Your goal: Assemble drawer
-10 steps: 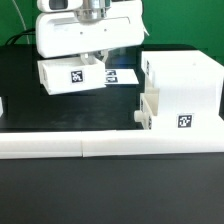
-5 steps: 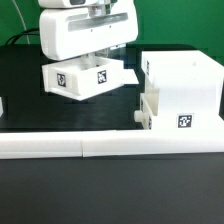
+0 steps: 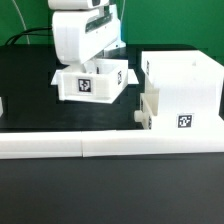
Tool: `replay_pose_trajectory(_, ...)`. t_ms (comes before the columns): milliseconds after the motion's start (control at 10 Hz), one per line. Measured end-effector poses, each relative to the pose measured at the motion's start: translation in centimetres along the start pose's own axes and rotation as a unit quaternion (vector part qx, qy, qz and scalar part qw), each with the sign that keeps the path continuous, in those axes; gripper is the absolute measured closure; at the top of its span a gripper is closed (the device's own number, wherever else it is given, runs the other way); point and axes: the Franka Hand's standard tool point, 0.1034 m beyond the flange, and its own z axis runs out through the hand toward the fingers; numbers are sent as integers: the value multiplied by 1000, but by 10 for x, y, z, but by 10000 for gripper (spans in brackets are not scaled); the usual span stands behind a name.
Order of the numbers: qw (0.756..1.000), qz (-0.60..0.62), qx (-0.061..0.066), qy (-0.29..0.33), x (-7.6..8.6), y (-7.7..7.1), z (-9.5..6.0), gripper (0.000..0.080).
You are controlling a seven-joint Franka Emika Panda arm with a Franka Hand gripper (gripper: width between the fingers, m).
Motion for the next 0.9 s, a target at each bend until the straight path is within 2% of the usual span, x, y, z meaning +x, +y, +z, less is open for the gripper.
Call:
replay_pose_trajectory(100,997,-77,-2,-7,-3,1,1,757)
replay_pose_trajectory(300,984,-175,5,-25,-1,8,3,757)
replay_pose_trajectory(700,987,-158,6,-25,-3,7,5,757)
replay_pose_trajectory(900,987,-158,12,-25,4,19,5,757)
